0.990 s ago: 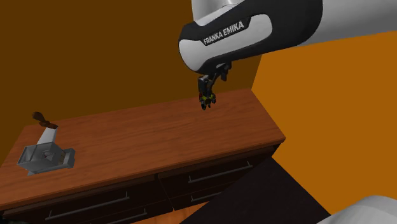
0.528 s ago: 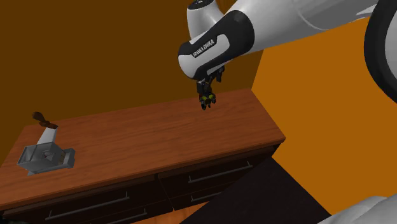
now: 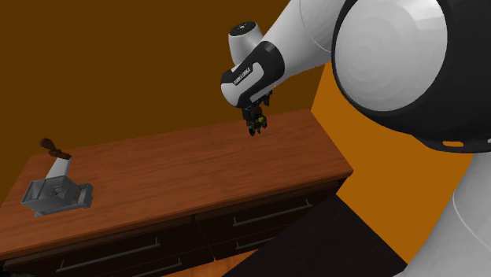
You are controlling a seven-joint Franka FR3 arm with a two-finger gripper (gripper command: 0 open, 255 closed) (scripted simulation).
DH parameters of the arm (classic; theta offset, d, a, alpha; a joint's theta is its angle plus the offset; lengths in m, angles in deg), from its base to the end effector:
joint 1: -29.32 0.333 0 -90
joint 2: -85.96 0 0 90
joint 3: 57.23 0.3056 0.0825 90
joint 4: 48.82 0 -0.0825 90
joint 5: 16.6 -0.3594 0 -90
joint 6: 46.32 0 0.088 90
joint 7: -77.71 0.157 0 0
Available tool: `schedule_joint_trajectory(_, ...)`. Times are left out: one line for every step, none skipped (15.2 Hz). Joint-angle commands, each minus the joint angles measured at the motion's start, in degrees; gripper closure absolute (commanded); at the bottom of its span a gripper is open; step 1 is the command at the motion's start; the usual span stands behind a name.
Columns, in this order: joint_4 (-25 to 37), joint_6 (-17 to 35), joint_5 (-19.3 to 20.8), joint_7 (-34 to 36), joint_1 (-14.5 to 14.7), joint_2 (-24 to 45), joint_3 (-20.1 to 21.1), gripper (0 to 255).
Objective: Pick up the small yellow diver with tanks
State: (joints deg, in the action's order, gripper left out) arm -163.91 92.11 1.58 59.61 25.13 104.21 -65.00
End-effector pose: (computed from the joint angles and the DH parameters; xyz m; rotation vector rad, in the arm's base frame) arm 0.5801 -0.1339 0.2657 2.8229 0.4919 0.0226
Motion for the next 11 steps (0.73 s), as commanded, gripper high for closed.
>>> schedule_joint_trajectory(-0.23,1.13,0.25,0.43,0.05,0.91,-0.06,0)
schedule_joint_trajectory(-0.36,1.74,0.36,0.64,0.05,1.42,-0.10,0)
schedule_joint_trajectory(-0.47,2.35,0.48,0.85,0.05,1.93,-0.14,0)
schedule_joint_trajectory(-0.54,2.71,0.54,0.97,0.05,2.22,-0.17,0)
schedule_joint_trajectory(-0.53,2.71,0.54,0.97,0.05,2.23,-0.17,0)
schedule_joint_trajectory(-0.53,2.70,0.54,0.97,0.05,2.23,-0.17,0)
schedule_joint_trajectory(-0.52,2.73,0.53,0.93,0.02,2.26,-0.18,255)
schedule_joint_trajectory(-0.53,2.75,0.54,0.94,0.03,2.27,-0.18,255)
schedule_joint_trajectory(-0.53,2.75,0.54,0.93,0.02,2.26,-0.18,255)
schedule_joint_trajectory(-0.46,2.73,0.52,0.91,0.01,2.31,-0.18,255)
schedule_joint_trajectory(-0.43,2.70,0.52,0.91,0.02,2.31,-0.17,255)
